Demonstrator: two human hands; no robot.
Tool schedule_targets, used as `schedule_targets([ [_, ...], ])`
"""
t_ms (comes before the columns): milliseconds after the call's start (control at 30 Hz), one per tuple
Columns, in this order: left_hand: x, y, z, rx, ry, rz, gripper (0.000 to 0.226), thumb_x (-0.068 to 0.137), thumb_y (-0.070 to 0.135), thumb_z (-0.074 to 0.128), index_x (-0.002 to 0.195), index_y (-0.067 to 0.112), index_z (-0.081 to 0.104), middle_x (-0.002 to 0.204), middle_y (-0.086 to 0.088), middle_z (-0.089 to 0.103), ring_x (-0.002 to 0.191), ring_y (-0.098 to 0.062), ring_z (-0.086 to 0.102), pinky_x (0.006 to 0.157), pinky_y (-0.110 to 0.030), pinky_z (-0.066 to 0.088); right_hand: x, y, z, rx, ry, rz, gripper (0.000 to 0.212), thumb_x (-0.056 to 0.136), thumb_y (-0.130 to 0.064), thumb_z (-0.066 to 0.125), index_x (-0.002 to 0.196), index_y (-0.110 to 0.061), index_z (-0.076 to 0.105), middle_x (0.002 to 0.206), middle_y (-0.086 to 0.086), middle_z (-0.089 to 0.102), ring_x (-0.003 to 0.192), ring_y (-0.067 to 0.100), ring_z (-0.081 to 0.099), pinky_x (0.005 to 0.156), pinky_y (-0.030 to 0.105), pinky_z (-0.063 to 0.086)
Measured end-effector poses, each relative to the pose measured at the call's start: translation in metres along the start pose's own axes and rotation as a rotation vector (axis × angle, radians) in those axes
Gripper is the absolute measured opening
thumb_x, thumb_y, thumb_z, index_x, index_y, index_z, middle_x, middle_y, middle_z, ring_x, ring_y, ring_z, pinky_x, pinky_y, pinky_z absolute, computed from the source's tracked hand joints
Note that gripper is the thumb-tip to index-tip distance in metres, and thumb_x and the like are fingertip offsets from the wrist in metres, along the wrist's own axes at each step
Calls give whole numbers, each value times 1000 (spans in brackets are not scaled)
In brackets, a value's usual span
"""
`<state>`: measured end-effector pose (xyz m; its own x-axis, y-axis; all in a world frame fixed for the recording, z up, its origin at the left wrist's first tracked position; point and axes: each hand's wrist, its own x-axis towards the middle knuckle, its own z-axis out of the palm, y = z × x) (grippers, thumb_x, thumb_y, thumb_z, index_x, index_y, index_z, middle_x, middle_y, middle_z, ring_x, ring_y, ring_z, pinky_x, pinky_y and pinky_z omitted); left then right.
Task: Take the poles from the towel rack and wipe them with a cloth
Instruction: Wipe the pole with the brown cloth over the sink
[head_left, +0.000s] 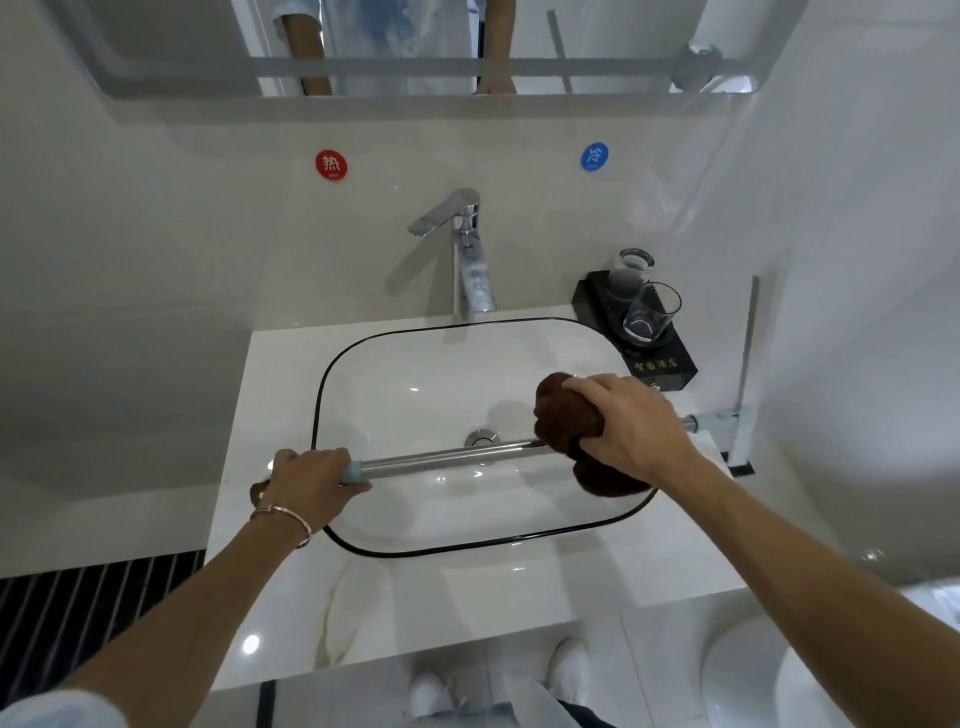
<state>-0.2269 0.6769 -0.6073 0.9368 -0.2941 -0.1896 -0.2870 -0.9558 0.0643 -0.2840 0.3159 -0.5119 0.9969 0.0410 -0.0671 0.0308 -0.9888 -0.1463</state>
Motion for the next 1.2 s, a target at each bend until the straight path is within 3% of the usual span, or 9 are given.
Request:
schedule_targets([
  [167,-2,0,9,-44,20,17,31,88,59,47,85,28,47,80,12,57,82,-13,58,76,-27,26,3,29,-13,-46,109,93,63,73,-33,72,132,-31,51,124,2,61,105,32,56,87,42,45],
  [333,0,2,7,41,-46,49,29,91,57,42,89,28,40,81,13,48,82,-12,52,75,-27,26,-9,68,11,-75,82,285,59,72,-38,72,127,-32,52,120,2,62,105,33,56,88,45,44],
  [467,3,1,6,93,-69,73,26,93,54,41,88,28,39,78,14,45,76,-9,41,74,-27,22,-14,85,37,154,83,352,62,68,-37,72,126,-27,52,113,4,64,102,30,57,89,47,47],
  [633,2,3,1,111,-98,95,23,94,51,39,91,29,36,85,14,46,90,-13,54,81,-27,24,0,90,28,312,-36,343,59,69,-28,75,124,-29,56,102,-2,63,97,22,56,87,33,44],
  [800,1,7,0,103,-107,81,23,94,50,40,91,27,38,83,12,45,92,-14,56,86,-29,26,7,47,25,306,-88,243,48,70,-31,74,115,-32,61,98,-7,66,95,19,61,84,32,44],
  [933,-1,6,0,129,-103,82,28,94,50,41,100,24,49,92,9,57,95,-14,57,89,-29,28,20,-27,47,255,-107,73,52,63,-49,63,115,-39,60,103,-8,69,98,20,64,86,32,47],
  [1100,0,7,2,122,-91,61,31,93,51,43,103,23,51,101,6,63,97,-16,57,89,-31,30,27,-134,98,225,-100,-155,67,69,-46,65,133,-33,47,133,-1,53,121,24,48,107,44,26],
  [1200,0,5,0,98,-96,57,30,93,50,43,102,23,51,101,6,63,97,-17,57,89,-32,30,25,-148,102,168,-70,-201,70,72,-42,68,137,-32,43,139,3,47,127,27,44,111,48,22],
])
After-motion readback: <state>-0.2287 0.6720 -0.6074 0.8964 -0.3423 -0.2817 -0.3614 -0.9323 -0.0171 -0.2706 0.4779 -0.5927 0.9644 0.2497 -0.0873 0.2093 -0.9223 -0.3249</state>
